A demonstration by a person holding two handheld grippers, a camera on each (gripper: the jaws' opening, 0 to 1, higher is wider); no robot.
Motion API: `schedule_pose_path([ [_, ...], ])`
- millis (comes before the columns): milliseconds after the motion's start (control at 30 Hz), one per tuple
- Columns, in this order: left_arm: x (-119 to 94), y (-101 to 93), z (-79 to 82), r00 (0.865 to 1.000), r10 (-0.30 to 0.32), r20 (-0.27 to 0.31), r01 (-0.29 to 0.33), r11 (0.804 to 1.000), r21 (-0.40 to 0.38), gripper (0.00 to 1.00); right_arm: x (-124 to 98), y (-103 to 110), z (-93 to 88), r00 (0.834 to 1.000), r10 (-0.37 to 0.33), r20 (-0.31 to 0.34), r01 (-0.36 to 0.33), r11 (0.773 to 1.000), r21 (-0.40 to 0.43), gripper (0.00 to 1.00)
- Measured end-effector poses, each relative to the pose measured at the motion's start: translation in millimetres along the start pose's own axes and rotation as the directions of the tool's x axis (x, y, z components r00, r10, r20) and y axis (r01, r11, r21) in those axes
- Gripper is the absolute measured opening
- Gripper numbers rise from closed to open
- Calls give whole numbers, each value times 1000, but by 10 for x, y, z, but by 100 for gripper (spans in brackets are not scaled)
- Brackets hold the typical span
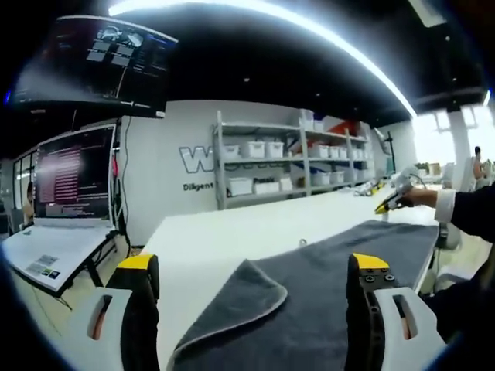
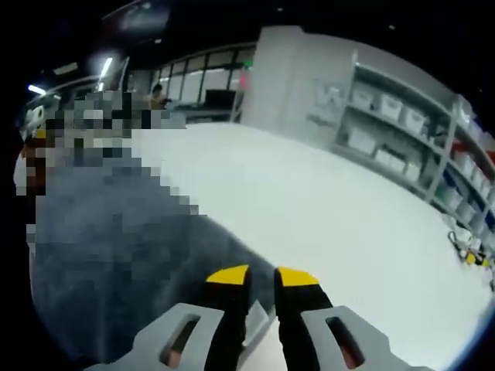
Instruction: Open the folded towel by lifting each exposed corner and separating the folded layers until the towel lies flat within the target outline without major curled edges
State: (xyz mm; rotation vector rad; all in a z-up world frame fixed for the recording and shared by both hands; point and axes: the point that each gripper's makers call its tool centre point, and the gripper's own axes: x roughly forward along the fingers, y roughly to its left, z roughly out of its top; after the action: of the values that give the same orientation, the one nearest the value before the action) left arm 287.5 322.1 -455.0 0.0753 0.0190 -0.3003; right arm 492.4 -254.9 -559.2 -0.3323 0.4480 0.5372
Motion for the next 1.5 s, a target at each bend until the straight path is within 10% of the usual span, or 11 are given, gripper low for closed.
schedule_pose_path([
  [1500, 72, -123, -229, 992, -49, -114, 54, 998, 36, 99, 261, -33, -374, 989, -28, -144, 13, 994, -106, 0],
])
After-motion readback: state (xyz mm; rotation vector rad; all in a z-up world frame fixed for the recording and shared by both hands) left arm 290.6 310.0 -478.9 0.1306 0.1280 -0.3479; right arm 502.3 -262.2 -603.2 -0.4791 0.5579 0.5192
